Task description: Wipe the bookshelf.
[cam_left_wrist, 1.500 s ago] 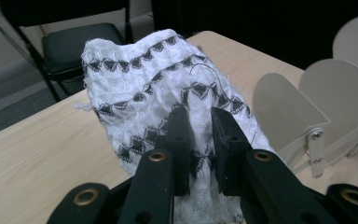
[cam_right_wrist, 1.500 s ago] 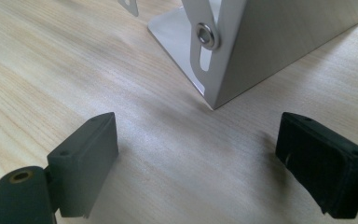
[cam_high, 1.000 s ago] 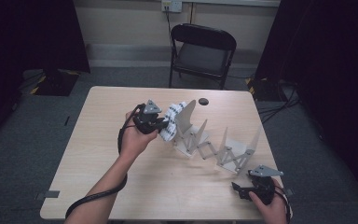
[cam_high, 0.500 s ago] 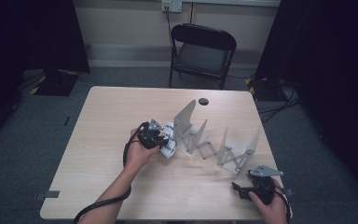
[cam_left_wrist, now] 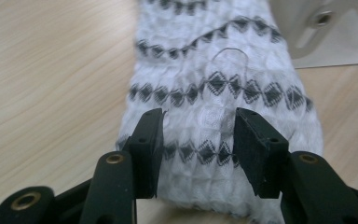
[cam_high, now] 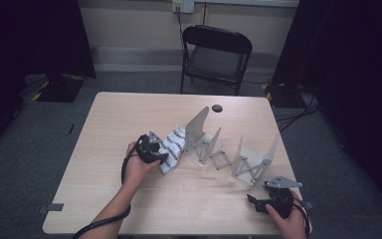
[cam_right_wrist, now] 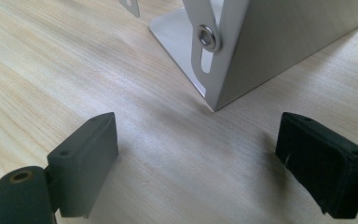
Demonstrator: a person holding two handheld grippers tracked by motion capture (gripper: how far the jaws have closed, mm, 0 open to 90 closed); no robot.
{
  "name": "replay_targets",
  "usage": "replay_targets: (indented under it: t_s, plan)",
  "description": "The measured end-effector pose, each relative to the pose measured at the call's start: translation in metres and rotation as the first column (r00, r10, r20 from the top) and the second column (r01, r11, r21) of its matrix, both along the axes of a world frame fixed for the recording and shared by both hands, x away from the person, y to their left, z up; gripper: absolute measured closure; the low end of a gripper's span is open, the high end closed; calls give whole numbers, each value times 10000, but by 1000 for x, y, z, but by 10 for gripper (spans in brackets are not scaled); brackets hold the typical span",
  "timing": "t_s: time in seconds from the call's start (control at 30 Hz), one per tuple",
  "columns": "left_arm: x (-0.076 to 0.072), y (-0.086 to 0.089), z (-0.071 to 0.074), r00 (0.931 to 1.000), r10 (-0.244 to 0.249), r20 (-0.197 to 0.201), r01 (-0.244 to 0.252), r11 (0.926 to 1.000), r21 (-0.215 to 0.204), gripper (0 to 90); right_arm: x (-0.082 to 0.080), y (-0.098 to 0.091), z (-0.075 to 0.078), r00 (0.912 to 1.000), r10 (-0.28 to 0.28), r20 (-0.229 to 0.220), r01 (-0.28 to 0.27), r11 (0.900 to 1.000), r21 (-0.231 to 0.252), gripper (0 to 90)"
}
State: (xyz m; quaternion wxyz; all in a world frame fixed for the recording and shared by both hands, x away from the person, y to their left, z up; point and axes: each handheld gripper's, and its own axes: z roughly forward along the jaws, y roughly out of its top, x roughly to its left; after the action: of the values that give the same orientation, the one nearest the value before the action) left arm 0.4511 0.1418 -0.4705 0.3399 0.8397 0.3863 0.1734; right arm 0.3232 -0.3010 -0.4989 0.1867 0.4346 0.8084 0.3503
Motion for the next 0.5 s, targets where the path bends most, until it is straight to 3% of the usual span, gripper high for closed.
replay_targets:
  t_s: [0.03,0.1,0.13,0.17,0.23,0.37,0.4,0.5]
  plan:
    - [0,0,0,10000,0,0,0,10000,0,521,0,0,0,10000,-1,1,1,10000,1,122]
    - [3,3,5,9994,315,165,-304,9973,-669,503,0,0,0,10000,-8,13,8,10000,4,122]
    - [3,3,5,9994,315,165,-304,9973,-669,494,0,0,0,10000,-7,13,7,10000,2,122]
    - [6,1,5,9995,299,81,-289,9942,-1038,474,0,0,0,10000,-9,12,9,10000,3,122]
    - [8,-6,0,9995,330,30,-323,9908,-1317,433,0,0,0,10000,-1,19,1,10000,-1,122]
    - [11,-12,-10,9998,190,-57,-196,9909,-1335,431,0,0,0,10000,-1,2,1,10000,-1,122]
    - [13,-16,-18,9995,178,-272,-212,9910,-1320,457,0,0,0,10000,-6,15,6,10000,1,122]
    - [13,-18,-22,9991,292,-315,-332,9903,-1352,558,0,0,0,10000,0,23,0,10000,0,122]
